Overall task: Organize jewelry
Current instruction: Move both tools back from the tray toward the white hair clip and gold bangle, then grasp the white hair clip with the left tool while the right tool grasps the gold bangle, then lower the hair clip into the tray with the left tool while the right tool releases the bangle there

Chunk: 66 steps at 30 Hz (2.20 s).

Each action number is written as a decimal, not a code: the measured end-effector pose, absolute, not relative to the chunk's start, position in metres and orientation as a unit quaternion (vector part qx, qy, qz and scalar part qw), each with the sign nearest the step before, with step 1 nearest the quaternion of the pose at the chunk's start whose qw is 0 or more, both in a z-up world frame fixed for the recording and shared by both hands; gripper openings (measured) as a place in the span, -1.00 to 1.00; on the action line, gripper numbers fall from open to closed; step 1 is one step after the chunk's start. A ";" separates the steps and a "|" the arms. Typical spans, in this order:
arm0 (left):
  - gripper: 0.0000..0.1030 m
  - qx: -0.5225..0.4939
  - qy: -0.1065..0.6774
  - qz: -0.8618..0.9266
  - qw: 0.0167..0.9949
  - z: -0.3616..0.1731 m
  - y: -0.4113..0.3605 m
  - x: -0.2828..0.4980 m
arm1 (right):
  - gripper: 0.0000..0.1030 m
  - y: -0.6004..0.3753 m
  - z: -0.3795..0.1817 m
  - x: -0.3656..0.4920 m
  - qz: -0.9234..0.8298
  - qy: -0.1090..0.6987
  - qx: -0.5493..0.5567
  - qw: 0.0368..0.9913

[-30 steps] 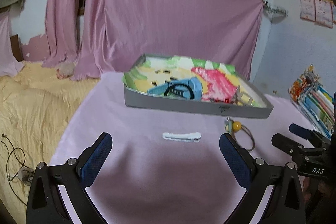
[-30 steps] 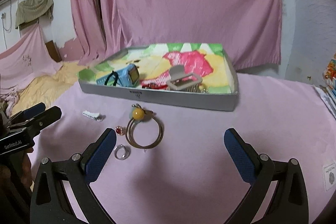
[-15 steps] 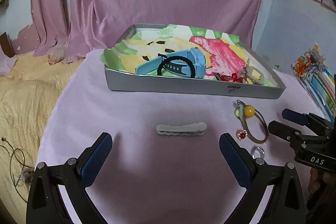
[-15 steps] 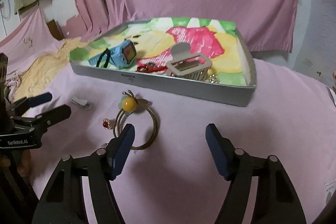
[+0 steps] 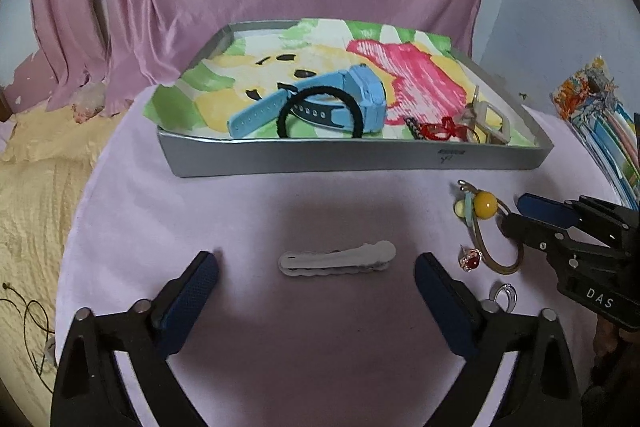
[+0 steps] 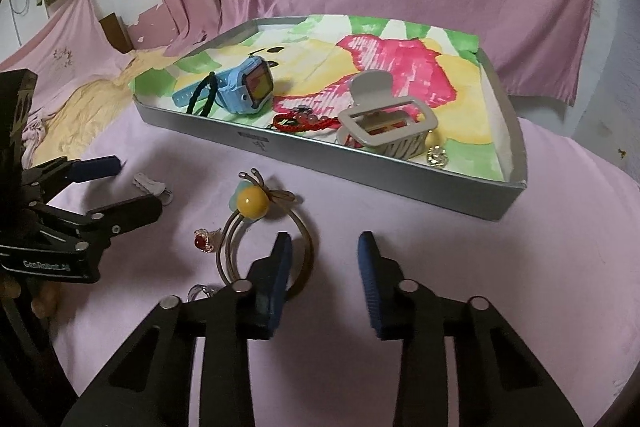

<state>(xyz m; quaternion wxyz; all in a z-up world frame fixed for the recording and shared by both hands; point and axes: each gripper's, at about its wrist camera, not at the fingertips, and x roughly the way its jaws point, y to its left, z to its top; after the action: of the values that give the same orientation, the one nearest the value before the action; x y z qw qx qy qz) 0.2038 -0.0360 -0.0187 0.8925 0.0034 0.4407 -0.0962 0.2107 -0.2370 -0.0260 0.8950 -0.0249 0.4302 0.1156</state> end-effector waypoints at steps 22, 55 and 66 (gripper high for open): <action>0.09 0.049 0.433 -0.103 0.894 -0.016 -0.056 0.204 | -0.51 -0.230 -0.027 0.220 0.149 0.427 -0.022 0.892; 0.08 -0.039 0.354 -0.100 0.929 0.021 -0.038 0.198 | -0.95 -0.231 0.021 0.202 0.160 0.336 -0.030 0.928; 0.08 -0.061 0.323 -0.067 0.942 0.037 -0.029 0.232 | -0.95 -0.223 0.045 0.230 0.152 0.284 -0.018 0.947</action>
<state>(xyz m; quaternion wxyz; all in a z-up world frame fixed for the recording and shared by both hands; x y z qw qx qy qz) 0.2315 -0.0288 0.0369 0.9420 -0.0609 0.3230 -0.0670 0.2298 -0.2227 0.0454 0.9466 -0.0178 0.2836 0.1523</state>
